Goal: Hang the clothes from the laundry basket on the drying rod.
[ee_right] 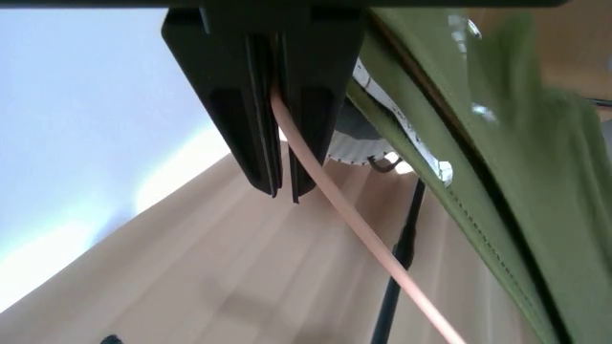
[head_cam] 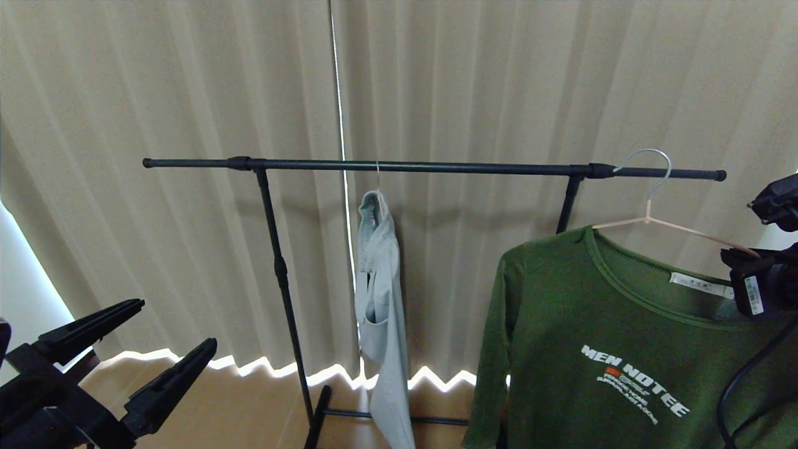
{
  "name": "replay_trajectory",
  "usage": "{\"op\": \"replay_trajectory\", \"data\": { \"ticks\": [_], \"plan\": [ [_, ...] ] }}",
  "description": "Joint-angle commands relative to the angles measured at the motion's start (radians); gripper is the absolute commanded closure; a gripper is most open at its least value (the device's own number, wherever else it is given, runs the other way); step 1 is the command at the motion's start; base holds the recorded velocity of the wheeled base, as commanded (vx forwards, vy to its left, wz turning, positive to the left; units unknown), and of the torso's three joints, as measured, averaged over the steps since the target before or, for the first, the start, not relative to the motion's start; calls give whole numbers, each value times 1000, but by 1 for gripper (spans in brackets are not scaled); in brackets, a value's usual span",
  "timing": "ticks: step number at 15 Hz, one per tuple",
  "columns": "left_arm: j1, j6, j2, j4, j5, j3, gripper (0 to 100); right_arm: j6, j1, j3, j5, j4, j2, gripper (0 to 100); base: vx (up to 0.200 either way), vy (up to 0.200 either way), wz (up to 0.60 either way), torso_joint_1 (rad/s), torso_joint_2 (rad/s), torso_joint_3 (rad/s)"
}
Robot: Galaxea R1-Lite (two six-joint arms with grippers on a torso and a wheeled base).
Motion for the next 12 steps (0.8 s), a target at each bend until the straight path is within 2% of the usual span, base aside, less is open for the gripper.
{"op": "replay_trajectory", "data": {
  "ticks": [1,4,12],
  "plan": [
    [12,0,5,0,-1,-3,0,0,3,2,2,-1,3,100,0,0,0,0,0,0],
    [27,0,7,1,-1,-4,0,0,4,2,3,-2,7,100,0,0,0,0,0,0],
    [27,1,5,0,-1,-1,0,0,6,4,5,-2,7,100,200,0,0,2,3,1]
  ]
}}
